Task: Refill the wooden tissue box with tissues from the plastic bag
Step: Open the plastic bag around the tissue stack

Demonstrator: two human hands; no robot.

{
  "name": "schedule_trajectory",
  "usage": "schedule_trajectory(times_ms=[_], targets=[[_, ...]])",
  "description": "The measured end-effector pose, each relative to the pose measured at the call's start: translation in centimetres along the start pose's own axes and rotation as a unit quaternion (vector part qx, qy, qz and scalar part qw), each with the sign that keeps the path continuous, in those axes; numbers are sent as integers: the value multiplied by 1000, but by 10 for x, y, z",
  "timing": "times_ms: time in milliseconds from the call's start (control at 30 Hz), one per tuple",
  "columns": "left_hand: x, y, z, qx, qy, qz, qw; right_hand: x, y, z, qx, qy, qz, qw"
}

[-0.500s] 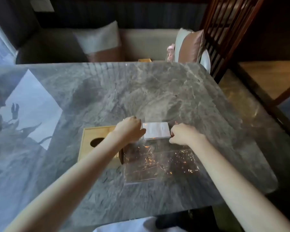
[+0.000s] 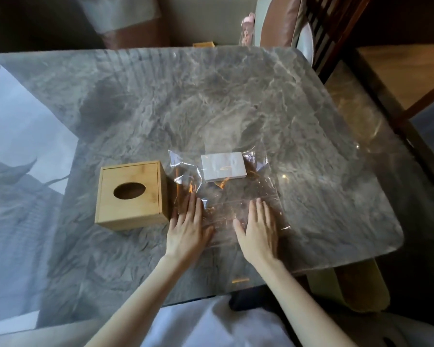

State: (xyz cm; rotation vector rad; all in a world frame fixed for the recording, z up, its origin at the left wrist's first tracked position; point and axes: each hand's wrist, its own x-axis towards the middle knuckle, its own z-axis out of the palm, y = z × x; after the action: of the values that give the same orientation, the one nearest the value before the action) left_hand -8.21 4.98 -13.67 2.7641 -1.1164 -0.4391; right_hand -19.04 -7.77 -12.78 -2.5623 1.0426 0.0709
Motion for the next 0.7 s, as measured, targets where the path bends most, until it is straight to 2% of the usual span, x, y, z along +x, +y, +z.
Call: schedule_trajectory(times_ms=[133,333,500,700], targets=[[-5,1,9,-17,46,-21,999,-1,4,16,-2,10,1,1000],[-10,6,14,-43,39,-7,998,10,30,10,-35,14,-5,999],[-9,7,17,-37,51,25,998,24,59,-4,-100,-11,-62,993],[-7,-6,11,-38,60,70,995,44,85,-21,-112,-61,-121,984]])
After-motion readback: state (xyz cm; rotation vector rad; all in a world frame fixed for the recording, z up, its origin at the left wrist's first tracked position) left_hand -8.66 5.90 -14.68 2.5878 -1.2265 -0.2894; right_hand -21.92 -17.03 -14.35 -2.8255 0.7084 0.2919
